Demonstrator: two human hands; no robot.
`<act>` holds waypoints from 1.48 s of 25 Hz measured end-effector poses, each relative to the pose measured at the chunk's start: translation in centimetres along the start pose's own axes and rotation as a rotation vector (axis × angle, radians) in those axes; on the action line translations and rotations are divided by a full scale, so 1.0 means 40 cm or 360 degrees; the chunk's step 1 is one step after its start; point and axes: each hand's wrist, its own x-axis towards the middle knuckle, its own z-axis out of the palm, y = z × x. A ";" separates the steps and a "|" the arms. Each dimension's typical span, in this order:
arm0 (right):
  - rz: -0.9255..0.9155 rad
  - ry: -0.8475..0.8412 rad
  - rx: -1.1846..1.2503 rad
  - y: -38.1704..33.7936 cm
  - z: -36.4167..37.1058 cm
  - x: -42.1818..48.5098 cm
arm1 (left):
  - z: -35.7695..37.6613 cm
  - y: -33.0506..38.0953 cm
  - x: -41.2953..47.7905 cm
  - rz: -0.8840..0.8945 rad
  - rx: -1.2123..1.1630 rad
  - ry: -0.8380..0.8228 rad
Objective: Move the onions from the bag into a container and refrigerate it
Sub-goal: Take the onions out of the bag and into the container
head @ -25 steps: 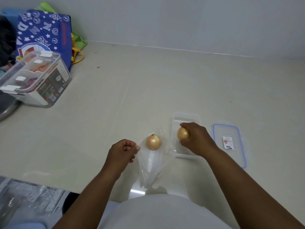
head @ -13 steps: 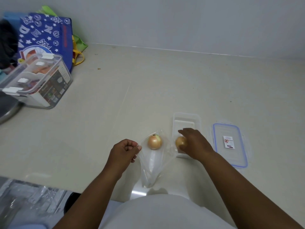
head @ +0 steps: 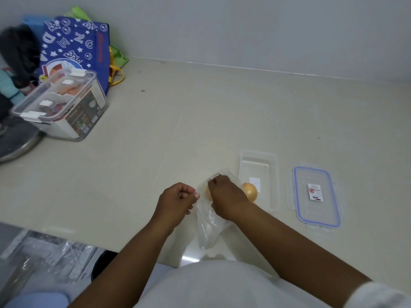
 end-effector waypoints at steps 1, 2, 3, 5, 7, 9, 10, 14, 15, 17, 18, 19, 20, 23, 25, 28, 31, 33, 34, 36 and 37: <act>-0.0013 0.0023 -0.0022 0.004 0.007 0.005 | 0.000 0.000 0.001 -0.0002 -0.0001 0.0001; -0.0017 0.0000 -0.0012 0.008 0.014 0.005 | 0.000 -0.001 0.001 -0.0005 0.0003 0.0000; -0.0004 -0.0072 0.0024 0.011 0.020 0.003 | 0.000 -0.002 0.001 -0.0011 0.0011 0.0000; 0.0024 -0.0226 0.0102 0.014 0.029 -0.005 | 0.001 -0.005 0.001 -0.0019 0.0024 -0.0006; -0.0019 -0.0235 0.0119 0.016 0.023 -0.017 | 0.002 -0.007 0.001 -0.0024 0.0012 -0.0010; -0.0087 -0.0116 0.0204 0.021 -0.009 -0.041 | 0.002 -0.008 0.002 -0.0029 -0.0001 -0.0003; -0.0117 -0.0024 0.0322 0.027 -0.033 -0.058 | 0.002 -0.008 0.003 -0.0032 -0.0009 0.0007; -0.0156 0.0630 0.1075 0.085 -0.134 -0.129 | -0.003 -0.009 0.012 -0.0041 -0.0039 0.0052; -0.0077 0.0826 0.1148 0.114 -0.144 -0.129 | -0.004 -0.010 0.013 -0.0040 -0.0040 0.0059; 0.0287 0.0970 0.1115 0.181 -0.152 -0.101 | -0.002 -0.011 0.012 -0.0042 -0.0046 0.0062; 0.0507 0.0900 0.1018 0.215 -0.146 -0.078 | -0.001 -0.011 0.011 -0.0043 -0.0052 0.0061; 0.0689 0.0755 0.0907 0.245 -0.132 -0.052 | 0.000 -0.010 0.009 -0.0043 -0.0055 0.0058; 0.0806 0.0584 0.0811 0.268 -0.114 -0.028 | 0.002 -0.009 0.008 -0.0041 -0.0056 0.0054; 0.0880 0.0225 0.0652 0.301 -0.060 0.024 | 0.004 -0.008 0.009 -0.0037 -0.0051 0.0050; 0.0897 0.0132 0.0586 0.307 -0.034 0.045 | 0.003 -0.008 0.009 -0.0038 -0.0048 0.0050; 0.0871 0.0048 0.0485 0.312 -0.005 0.055 | -0.001 -0.009 0.008 -0.0044 -0.0047 0.0056; 0.0802 0.0093 0.0422 0.305 -0.004 0.030 | -0.004 -0.012 0.008 -0.0058 -0.0055 0.0065; 0.0706 0.0383 0.0477 0.279 -0.015 -0.013 | -0.009 -0.015 0.009 -0.0065 -0.0062 0.0074; 0.0632 0.0587 0.0553 0.259 -0.017 -0.042 | -0.012 -0.016 0.008 -0.0069 -0.0072 0.0078; 0.0427 0.0917 0.0704 0.207 -0.008 -0.108 | -0.017 -0.022 0.007 -0.0077 -0.0101 0.0081; 0.0313 0.0973 0.0751 0.177 0.005 -0.141 | -0.020 -0.024 0.007 -0.0082 -0.0105 0.0085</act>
